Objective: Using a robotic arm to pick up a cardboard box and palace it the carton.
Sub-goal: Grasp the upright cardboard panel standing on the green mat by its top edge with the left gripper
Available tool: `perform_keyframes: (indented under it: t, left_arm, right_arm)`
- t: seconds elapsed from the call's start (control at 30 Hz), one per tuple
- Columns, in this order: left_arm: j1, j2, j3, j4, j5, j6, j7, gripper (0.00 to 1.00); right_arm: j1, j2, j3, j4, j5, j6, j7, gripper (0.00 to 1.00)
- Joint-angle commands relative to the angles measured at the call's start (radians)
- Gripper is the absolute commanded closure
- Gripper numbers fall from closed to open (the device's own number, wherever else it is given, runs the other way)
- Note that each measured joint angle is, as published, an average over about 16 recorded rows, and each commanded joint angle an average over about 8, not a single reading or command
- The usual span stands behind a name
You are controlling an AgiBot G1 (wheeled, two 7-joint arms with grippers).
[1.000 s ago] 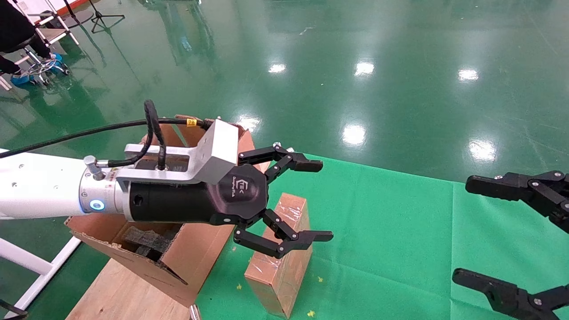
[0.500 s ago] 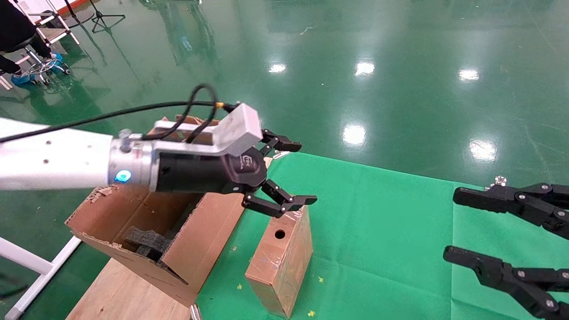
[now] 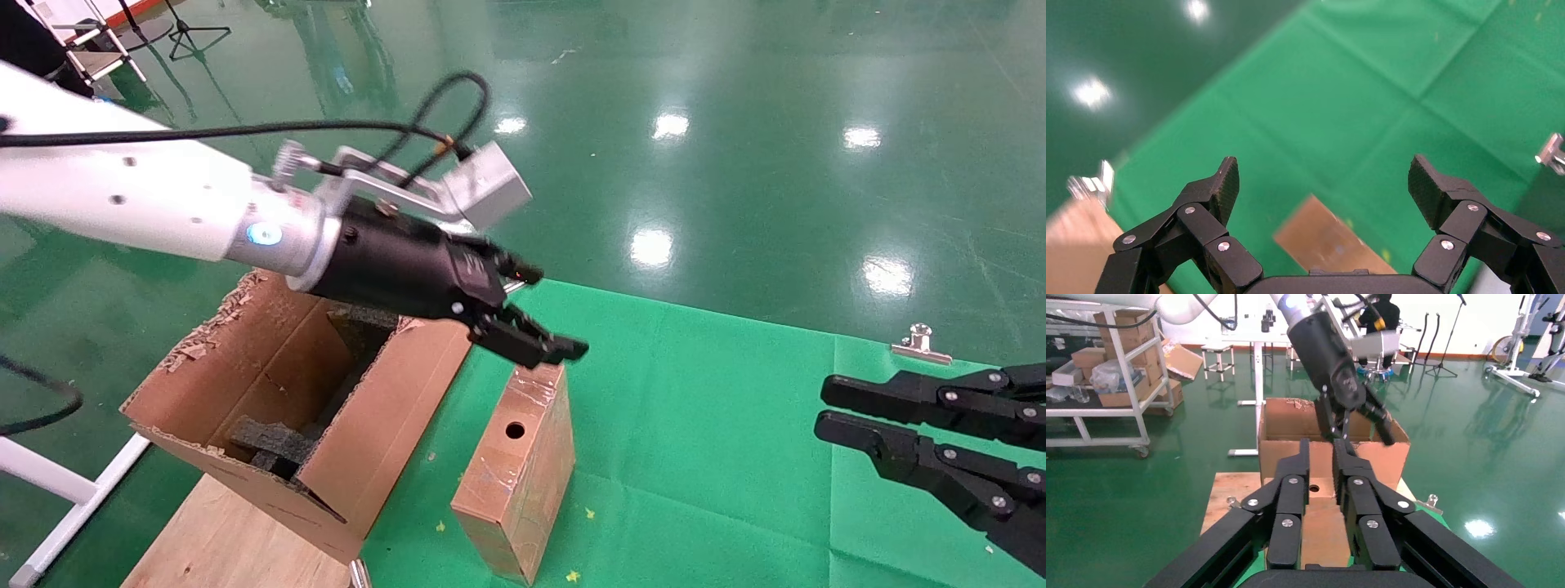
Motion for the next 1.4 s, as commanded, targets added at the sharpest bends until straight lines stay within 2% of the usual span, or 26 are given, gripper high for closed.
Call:
perform_keyframes:
  t: [0.03,0.23,0.63,0.9,1.23,1.27,1.33,1.37,1.4]
  left_arm:
    - [-0.036,0.029,0.032,0.001,0.04,0.042,-0.086,0.0]
    - [-0.102,0.097,0.129,0.0,0.131,0.072,-0.27,0.0]
    - [-0.158,0.144,0.318,0.004,0.139,0.085,-0.506,0.0]
    - [-0.184,0.149,0.44,0.006,0.095,0.086,-0.579,0.0]
    - [-0.216,0.147,0.551,0.006,0.038,0.068,-0.588,0.0]
    - [-0.221,0.146,0.555,0.006,0.038,0.064,-0.587,0.0]
    - [-0.227,0.145,0.561,0.006,0.038,0.06,-0.587,0.0]
    - [-0.228,0.145,0.563,0.006,0.038,0.058,-0.588,0.09]
    - [-0.23,0.145,0.564,0.007,0.038,0.056,-0.588,0.21]
  right_arm:
    - [0.0,0.0,0.0,0.0,0.0,0.0,0.0,1.0]
    - [0.0,0.0,0.0,0.0,0.0,0.0,0.0,1.0]
    - [0.0,0.0,0.0,0.0,0.0,0.0,0.0,1.0]
    - [0.0,0.0,0.0,0.0,0.0,0.0,0.0,1.0]
    - [0.0,0.0,0.0,0.0,0.0,0.0,0.0,0.99]
    - [0.0,0.0,0.0,0.0,0.001,0.0,0.0,0.94]
    - [0.0,0.0,0.0,0.0,0.001,0.0,0.0,0.69]
    - [0.0,0.0,0.0,0.0,0.001,0.0,0.0,0.56]
    - [0.0,0.0,0.0,0.0,0.001,0.0,0.0,0.44]
